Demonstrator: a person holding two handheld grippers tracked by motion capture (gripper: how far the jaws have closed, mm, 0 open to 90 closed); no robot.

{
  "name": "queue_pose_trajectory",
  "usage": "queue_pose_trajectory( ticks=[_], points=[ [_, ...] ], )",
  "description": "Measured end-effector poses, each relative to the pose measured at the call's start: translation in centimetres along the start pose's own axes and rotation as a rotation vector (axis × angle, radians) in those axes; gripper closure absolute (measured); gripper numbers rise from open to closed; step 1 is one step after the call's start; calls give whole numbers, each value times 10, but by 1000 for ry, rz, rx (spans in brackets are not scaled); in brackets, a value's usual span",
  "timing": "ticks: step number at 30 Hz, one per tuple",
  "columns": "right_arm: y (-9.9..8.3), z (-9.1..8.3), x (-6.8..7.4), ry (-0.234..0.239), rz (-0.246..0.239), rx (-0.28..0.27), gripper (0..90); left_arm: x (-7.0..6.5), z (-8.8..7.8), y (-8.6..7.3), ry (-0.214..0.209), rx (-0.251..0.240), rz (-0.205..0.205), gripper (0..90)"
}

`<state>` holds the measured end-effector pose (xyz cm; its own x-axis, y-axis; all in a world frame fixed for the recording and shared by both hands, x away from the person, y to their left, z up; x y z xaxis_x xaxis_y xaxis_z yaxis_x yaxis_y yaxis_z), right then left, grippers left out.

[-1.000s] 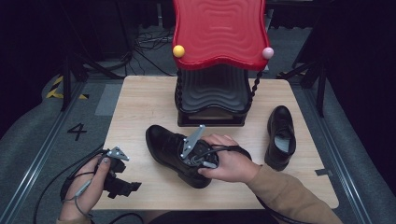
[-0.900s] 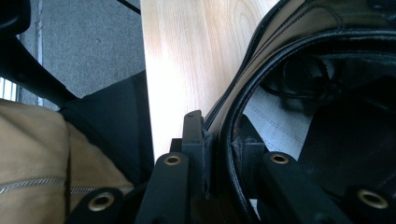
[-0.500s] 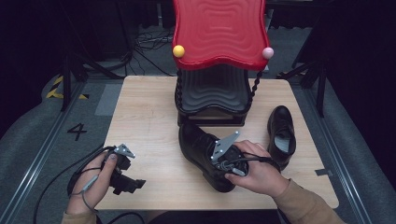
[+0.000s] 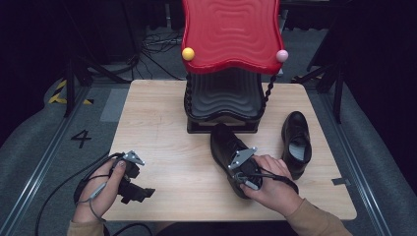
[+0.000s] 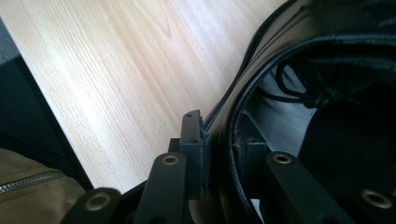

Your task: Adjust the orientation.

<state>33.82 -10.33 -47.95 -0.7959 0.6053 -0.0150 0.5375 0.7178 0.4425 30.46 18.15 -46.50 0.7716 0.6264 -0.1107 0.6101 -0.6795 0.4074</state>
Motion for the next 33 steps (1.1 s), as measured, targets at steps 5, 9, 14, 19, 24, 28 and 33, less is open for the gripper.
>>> queue_pose_trajectory(
  ticks=[5,9,14,19,24,28,33],
  points=[
    [-8,11,15,81,33,15,779,0,2,1,-2,5,5,190],
    [-6,9,18,155,56,-15,753,0,6,2,-9,17,4,190],
    [-9,4,19,197,54,-11,748,0,10,5,-16,27,14,190],
    [-10,3,19,235,72,-17,690,-2,11,7,-16,32,21,190],
    [-8,-11,14,258,86,-70,646,0,11,8,-15,29,17,190],
    [-5,-23,6,248,107,-129,626,0,12,9,-17,31,22,190],
    [-3,-40,-21,187,163,-223,628,-2,13,9,-18,34,26,190]
  ],
)
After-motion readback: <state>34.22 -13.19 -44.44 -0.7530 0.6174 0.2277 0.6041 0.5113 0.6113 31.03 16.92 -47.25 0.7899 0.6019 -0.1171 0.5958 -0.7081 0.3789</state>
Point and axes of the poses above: each handheld gripper's, and its own axes: z roughly forward along the jaws, y roughly out of its top, x roughly to its left, the point moved 9 cm from there along z, roughly forward along the jaws, and after that the axes turned 9 degrees about z, right-handed, at the moved point
